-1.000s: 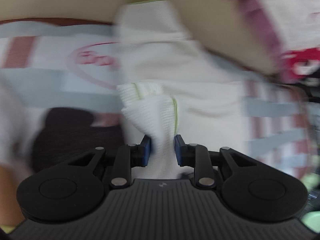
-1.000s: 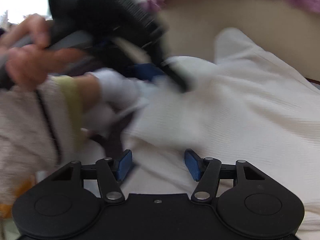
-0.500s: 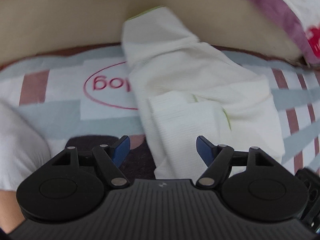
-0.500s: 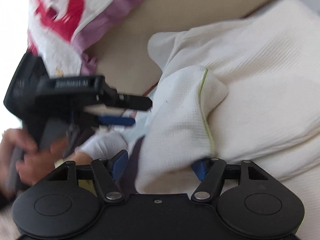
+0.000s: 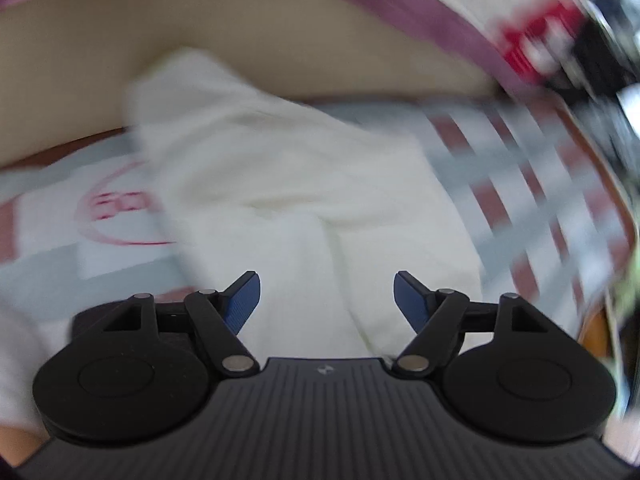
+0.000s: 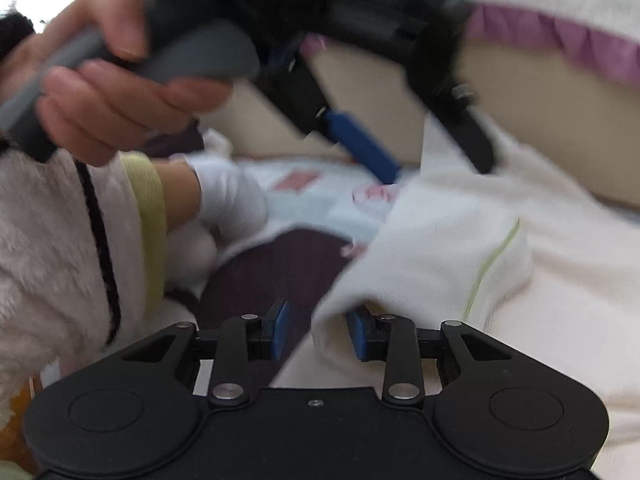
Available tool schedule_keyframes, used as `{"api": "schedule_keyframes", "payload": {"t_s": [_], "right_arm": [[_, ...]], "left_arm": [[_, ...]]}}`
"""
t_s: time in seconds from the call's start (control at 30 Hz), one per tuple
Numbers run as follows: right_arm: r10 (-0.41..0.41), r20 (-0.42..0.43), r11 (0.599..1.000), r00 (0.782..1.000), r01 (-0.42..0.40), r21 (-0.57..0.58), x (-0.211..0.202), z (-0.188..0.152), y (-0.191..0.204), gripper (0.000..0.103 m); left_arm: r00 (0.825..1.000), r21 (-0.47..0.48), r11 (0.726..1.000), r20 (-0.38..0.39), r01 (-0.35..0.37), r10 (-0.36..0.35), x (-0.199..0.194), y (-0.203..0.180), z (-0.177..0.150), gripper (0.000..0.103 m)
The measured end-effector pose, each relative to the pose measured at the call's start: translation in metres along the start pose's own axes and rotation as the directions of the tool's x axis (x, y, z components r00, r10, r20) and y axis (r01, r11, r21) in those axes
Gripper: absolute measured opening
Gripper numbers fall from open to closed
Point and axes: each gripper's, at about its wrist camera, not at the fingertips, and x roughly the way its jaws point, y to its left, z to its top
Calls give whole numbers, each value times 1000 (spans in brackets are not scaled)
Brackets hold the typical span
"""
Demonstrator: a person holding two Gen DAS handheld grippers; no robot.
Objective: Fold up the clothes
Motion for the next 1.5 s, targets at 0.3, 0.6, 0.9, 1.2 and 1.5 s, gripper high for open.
{"api": "schedule_keyframes", "payload": {"t_s": [0.3,0.6,0.9,1.2,1.5], "right_arm": [[-49,7,970,999,46,237,-26,-19,-26,44],[-67,69,886,995,27,462,-44,1,-80,60],[156,339,445,928,-372,815,-18,-19,-129,66],[129,611,176,781,-624,761,-46,-38,-135,85],[-255,319,695,913,-57,717,-101,-16,-142,21]], "left_arm": [[983,-91,982,-104,-163,154,51,11,3,19],[999,-456,889,31,45,-35,-15,71,-26,18],[978,-500,845,167,191,-123,-31,83,-23,17],[936,-403,854,261,328,-236,-24,51,-7,17],[980,-282,952,190,119,-66,0,10,10,52]]}}
